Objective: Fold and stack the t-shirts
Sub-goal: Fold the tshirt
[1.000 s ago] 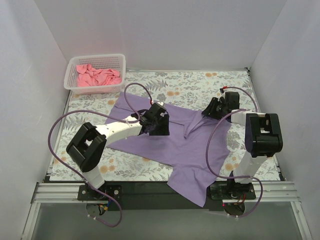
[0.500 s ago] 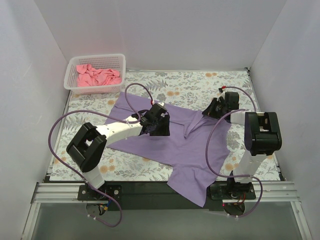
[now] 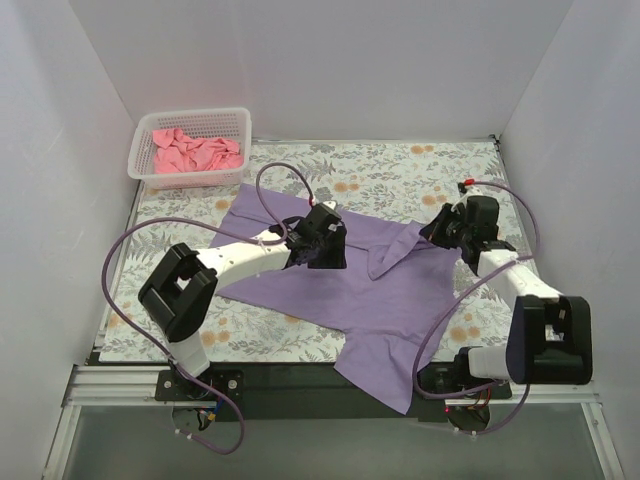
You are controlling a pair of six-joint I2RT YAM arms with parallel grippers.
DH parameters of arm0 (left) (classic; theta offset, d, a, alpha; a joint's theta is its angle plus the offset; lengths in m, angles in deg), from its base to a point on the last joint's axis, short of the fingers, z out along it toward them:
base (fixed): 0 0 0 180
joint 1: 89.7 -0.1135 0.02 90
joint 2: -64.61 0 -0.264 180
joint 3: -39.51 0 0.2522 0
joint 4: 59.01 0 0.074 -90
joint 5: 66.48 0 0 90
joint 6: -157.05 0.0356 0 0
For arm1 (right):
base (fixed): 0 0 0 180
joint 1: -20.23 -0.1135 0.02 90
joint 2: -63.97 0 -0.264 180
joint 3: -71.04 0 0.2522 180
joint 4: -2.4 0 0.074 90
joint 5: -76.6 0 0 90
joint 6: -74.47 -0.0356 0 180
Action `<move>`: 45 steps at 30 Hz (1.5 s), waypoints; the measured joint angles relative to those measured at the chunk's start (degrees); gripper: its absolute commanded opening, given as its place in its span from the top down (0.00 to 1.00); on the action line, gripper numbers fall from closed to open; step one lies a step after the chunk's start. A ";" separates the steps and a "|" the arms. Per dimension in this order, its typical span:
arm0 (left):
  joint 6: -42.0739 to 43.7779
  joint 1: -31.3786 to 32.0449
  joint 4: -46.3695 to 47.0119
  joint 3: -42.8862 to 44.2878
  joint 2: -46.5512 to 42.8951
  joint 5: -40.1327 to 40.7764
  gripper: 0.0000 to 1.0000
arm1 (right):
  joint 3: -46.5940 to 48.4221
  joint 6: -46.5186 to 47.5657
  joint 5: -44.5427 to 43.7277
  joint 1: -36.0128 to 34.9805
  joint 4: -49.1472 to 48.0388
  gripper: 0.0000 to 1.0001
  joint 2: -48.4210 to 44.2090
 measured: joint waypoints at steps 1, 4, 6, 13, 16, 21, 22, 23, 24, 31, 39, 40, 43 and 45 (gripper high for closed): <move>-0.09 0.13 0.02 0.37 0.35 0.00 0.59 | -1.11 -0.11 -0.94 0.00 1.44 0.99 -2.05; -0.28 0.48 0.00 1.66 1.46 -0.07 0.61 | -4.37 -0.44 -2.86 0.00 6.21 0.99 -7.50; -0.39 0.72 0.04 2.89 2.67 -0.26 0.66 | -6.03 -0.61 -3.80 0.00 9.05 0.99 -10.32; -0.96 2.45 -0.22 8.61 8.72 -1.11 0.66 | -10.88 -0.70 -5.68 0.00 15.37 0.99 -17.40; -1.36 3.56 -0.63 11.21 11.41 -1.36 0.66 | -12.09 -0.74 -6.91 -0.04 17.31 0.99 -19.39; -1.92 5.18 -0.90 13.60 14.84 -1.55 0.64 | -12.61 -0.61 -8.63 -0.04 18.58 0.99 -21.29; -2.05 5.46 -1.29 14.19 15.45 -1.55 0.64 | -12.61 -0.59 -8.66 -0.04 18.67 0.99 -21.20; -2.14 5.70 -1.33 14.64 16.00 -1.55 0.64 | -12.63 -0.57 -8.63 -0.04 18.69 0.99 -21.00; -2.23 5.97 -1.51 15.30 16.57 -1.53 0.64 | -12.63 -0.57 -8.61 -0.04 18.69 0.99 -20.81; -2.51 7.06 -2.25 17.92 19.06 -1.42 0.64 | -12.74 -0.39 -8.61 -0.04 18.82 0.99 -19.78; -2.62 7.74 -2.93 20.24 21.14 -0.37 0.76 | -12.94 -0.35 -8.59 -0.04 18.84 0.99 -19.61; -2.56 7.91 -3.19 20.33 21.20 -0.13 0.85 | -12.94 -0.35 -8.59 -0.04 18.86 0.99 -19.61; -2.21 8.33 -3.78 21.03 21.77 0.57 0.94 | -12.94 -0.22 -8.52 -0.04 18.86 0.99 -19.61; -1.92 8.46 -4.39 21.53 21.79 1.18 0.96 | -12.94 -0.20 -8.37 -0.04 18.93 0.99 -19.67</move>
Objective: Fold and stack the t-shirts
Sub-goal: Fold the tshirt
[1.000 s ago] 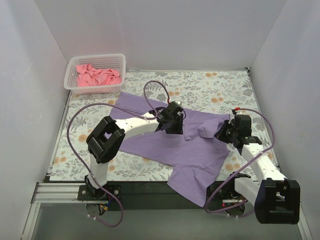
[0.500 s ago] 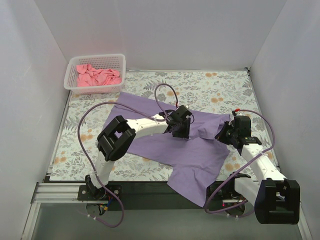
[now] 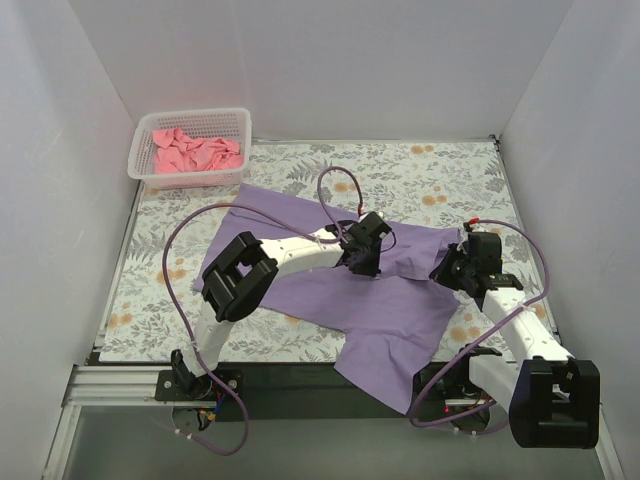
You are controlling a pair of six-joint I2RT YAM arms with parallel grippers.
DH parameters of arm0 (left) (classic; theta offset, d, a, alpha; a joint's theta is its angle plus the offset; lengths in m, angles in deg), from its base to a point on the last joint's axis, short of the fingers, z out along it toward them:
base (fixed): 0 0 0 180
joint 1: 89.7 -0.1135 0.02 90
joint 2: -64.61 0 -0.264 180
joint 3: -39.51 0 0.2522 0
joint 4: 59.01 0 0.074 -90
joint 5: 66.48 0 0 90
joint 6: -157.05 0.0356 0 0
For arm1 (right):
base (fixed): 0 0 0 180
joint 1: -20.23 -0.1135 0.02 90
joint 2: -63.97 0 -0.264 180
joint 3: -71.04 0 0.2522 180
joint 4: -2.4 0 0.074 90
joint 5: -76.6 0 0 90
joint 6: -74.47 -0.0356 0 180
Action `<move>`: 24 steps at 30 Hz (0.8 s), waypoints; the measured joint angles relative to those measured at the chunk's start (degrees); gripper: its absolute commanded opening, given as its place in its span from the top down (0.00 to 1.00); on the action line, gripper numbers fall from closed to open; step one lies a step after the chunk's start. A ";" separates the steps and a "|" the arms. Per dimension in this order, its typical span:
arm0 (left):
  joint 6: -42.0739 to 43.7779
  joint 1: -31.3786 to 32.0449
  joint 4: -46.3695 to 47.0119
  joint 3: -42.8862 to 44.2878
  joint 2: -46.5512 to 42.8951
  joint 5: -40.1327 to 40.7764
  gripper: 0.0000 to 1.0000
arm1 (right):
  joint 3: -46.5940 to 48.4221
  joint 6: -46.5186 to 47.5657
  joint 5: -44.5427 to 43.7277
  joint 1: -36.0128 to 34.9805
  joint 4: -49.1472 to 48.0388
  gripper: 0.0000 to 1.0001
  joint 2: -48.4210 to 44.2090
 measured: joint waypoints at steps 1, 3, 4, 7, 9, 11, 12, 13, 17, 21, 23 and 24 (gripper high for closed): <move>0.20 0.04 -0.44 0.44 0.00 0.33 0.97 | 0.00 0.00 0.02 0.00 0.09 0.99 -0.09; 0.98 0.11 -1.46 1.55 0.00 0.94 0.97 | 0.02 0.04 0.00 0.00 0.33 0.99 -0.37; 1.33 0.13 -2.08 2.21 0.00 1.27 0.97 | 0.07 0.07 -0.02 0.00 0.70 0.99 -0.68; 2.82 0.15 -3.98 4.98 0.00 2.21 0.97 | 0.61 0.26 -0.35 -0.02 2.78 0.99 -2.05; 3.76 0.15 -4.55 6.49 0.00 2.62 0.97 | 1.25 0.39 -0.63 -0.02 4.22 0.99 -3.04; 4.50 0.15 -5.07 7.32 0.00 2.80 0.97 | 1.73 0.50 -0.85 0.00 5.33 0.99 -3.98; 4.72 0.15 -5.29 7.43 0.00 2.84 0.97 | 1.97 0.55 -0.90 0.00 6.08 0.99 -4.44; 5.03 0.15 -5.60 7.45 0.00 2.86 0.97 | 2.03 0.57 -0.92 0.00 6.64 0.99 -4.94; 5.84 0.15 -7.43 7.45 0.00 2.89 0.98 | 2.03 0.72 -0.90 -0.02 9.40 0.99 -6.69; 6.49 0.15 -8.63 7.45 0.00 2.89 0.98 | 2.03 0.66 -0.68 0.00 11.28 0.99 -7.98; 6.80 0.15 -8.96 7.45 0.00 2.89 0.98 | 2.03 0.59 -0.35 0.00 12.07 0.99 -8.48; 6.91 0.15 -9.11 7.45 0.00 2.91 0.98 | 2.03 0.50 -0.15 0.00 12.33 0.99 -8.66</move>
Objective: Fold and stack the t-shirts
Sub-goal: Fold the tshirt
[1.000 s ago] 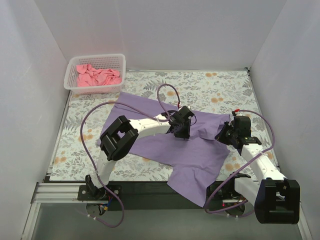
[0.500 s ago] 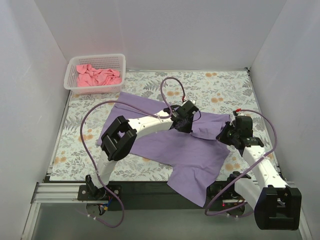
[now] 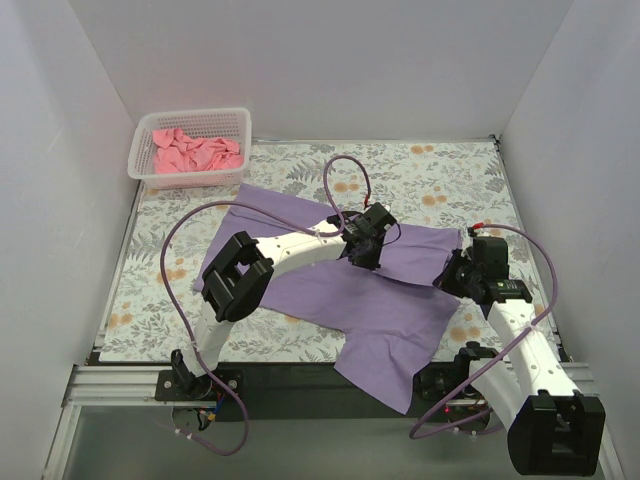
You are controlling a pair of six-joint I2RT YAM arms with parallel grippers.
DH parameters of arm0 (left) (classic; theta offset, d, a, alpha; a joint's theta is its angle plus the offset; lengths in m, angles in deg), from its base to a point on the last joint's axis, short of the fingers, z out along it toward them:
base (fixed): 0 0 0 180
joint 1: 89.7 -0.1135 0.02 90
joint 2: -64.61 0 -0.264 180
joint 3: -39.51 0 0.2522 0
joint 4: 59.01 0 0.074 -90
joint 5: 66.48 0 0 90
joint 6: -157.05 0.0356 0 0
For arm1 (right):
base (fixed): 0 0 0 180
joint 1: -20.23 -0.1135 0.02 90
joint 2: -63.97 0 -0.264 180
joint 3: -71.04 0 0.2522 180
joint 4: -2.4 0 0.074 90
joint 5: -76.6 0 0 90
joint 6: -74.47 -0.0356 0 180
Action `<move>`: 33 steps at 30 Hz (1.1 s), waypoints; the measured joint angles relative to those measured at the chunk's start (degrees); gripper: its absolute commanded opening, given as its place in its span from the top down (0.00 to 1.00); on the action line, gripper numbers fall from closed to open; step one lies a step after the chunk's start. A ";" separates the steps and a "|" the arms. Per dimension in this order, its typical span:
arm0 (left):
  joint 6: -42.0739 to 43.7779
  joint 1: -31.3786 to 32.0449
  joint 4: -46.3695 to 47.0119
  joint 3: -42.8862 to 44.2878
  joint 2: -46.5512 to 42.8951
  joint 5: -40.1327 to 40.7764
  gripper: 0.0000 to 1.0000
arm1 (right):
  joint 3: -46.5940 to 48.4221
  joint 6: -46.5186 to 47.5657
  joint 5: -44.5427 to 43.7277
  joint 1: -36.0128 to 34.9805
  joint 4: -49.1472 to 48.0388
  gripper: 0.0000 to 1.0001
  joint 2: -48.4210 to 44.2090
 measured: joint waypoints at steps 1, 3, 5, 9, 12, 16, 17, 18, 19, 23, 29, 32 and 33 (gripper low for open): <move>0.15 0.00 -0.17 0.00 -0.02 0.02 0.99 | 0.00 -0.04 0.20 -0.02 0.22 0.99 -0.07; 0.37 0.00 -0.55 0.00 -0.02 0.09 0.99 | 0.00 -0.09 0.44 -0.02 0.66 0.99 -0.11; 0.57 0.00 -0.72 0.00 -0.02 0.20 0.99 | 0.00 -0.26 0.70 -0.02 1.25 0.99 -0.11; 0.87 -0.02 -0.98 -0.02 -0.13 0.26 1.00 | 0.00 -0.50 1.31 0.00 1.70 0.99 -0.46; 1.14 -0.07 -0.98 -0.07 -0.48 0.31 1.00 | 0.09 -0.55 1.73 -0.02 2.67 0.99 -1.22; 1.40 -0.20 -0.94 -0.33 -1.25 0.28 1.00 | 0.37 -0.72 2.01 0.00 3.76 0.99 -2.19; 1.44 -0.24 -0.94 -0.35 -1.40 0.28 1.00 | 0.35 -0.72 2.08 0.00 3.96 0.99 -2.29; 1.44 -0.24 -0.92 -0.39 -1.49 0.28 1.00 | 0.37 -0.79 2.23 -0.02 4.24 0.99 -2.49; 1.49 -0.24 -0.96 -0.48 -1.53 0.28 1.00 | 0.37 -0.90 2.36 -0.02 4.44 0.99 -2.67; 1.79 -0.31 -0.96 -1.18 -1.66 0.26 1.00 | 0.37 -1.18 3.15 -0.02 4.74 0.99 -3.48; 1.92 -0.37 -0.94 -2.49 -2.38 0.24 1.00 | 0.35 -1.49 3.74 -0.02 4.90 0.99 -4.11; 2.05 -0.48 -0.92 -3.30 -2.64 0.22 1.00 | 0.35 -1.99 4.63 -0.02 5.16 0.99 -4.52; 2.05 -0.52 -0.96 -3.48 -2.73 0.20 1.00 | 0.37 -2.08 4.96 -0.02 5.44 0.99 -4.92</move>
